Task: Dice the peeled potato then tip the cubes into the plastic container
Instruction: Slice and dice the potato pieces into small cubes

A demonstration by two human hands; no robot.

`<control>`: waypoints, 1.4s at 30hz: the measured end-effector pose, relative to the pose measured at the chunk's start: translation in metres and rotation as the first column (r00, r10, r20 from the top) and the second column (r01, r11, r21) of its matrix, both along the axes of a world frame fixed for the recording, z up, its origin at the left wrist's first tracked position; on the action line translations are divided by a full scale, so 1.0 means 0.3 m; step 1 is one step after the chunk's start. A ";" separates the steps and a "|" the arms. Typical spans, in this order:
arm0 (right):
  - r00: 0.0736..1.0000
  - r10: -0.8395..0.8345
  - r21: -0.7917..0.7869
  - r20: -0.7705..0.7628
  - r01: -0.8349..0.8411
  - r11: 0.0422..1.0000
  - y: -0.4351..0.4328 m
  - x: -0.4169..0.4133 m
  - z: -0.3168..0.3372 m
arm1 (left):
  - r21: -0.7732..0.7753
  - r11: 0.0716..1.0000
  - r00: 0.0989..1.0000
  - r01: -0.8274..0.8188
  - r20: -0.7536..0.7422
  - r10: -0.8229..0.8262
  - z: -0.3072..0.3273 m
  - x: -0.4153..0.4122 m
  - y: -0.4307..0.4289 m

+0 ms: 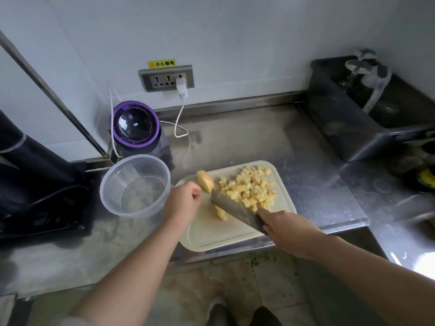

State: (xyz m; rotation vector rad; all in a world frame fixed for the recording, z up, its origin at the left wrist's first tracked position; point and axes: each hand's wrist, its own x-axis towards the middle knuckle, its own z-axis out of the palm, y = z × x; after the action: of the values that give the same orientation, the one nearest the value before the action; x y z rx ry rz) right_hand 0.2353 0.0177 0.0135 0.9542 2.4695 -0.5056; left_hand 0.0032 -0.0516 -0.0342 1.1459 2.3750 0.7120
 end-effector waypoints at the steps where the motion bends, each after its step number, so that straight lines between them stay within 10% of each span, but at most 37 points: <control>1: 0.999 0.033 0.006 0.014 -0.033 0.999 -0.003 0.001 0.000 | 0.024 1.000 0.999 0.003 -0.054 -0.001 0.028 -0.030 0.016; 6: 0.987 0.156 0.010 0.039 -0.157 0.988 -0.015 -0.041 -0.035 | -0.226 0.905 0.868 0.361 -0.273 -0.415 0.098 -0.103 0.122; 11: 0.987 0.154 0.028 0.048 -0.156 0.987 0.010 -0.090 -0.086 | -0.545 0.703 0.765 0.457 -0.163 -0.624 0.046 -0.116 0.209; 18: 0.997 0.066 0.092 0.026 -0.069 0.993 0.075 -0.104 -0.110 | -0.339 0.858 0.853 0.386 -0.222 -0.472 0.022 -0.119 0.205; 22: 0.998 0.066 0.103 0.007 -0.066 0.992 0.101 -0.112 -0.111 | 0.079 0.985 0.980 0.155 -0.135 -0.144 0.061 -0.150 0.122; 26: 0.999 0.037 0.070 -0.004 -0.036 0.997 0.109 -0.112 -0.104 | 0.374 0.918 0.991 0.130 -0.082 -0.107 0.049 -0.076 -0.055; 33: 1.000 0.021 0.110 -0.010 -0.020 0.994 0.109 -0.112 -0.114 | -0.109 0.821 0.804 0.560 -0.167 -0.571 -0.071 -0.011 -0.188; 42: 0.999 -0.034 0.121 -0.025 0.037 0.992 0.142 -0.114 -0.106 | -0.201 0.742 0.731 0.639 -0.142 -0.668 -0.043 -0.010 -0.187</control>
State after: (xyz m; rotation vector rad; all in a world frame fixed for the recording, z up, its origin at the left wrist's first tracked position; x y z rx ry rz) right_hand 0.2011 0.0604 -0.0183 1.0464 2.5321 -0.3832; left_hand 0.0003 -0.1078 -0.0472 1.9171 1.8914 0.1762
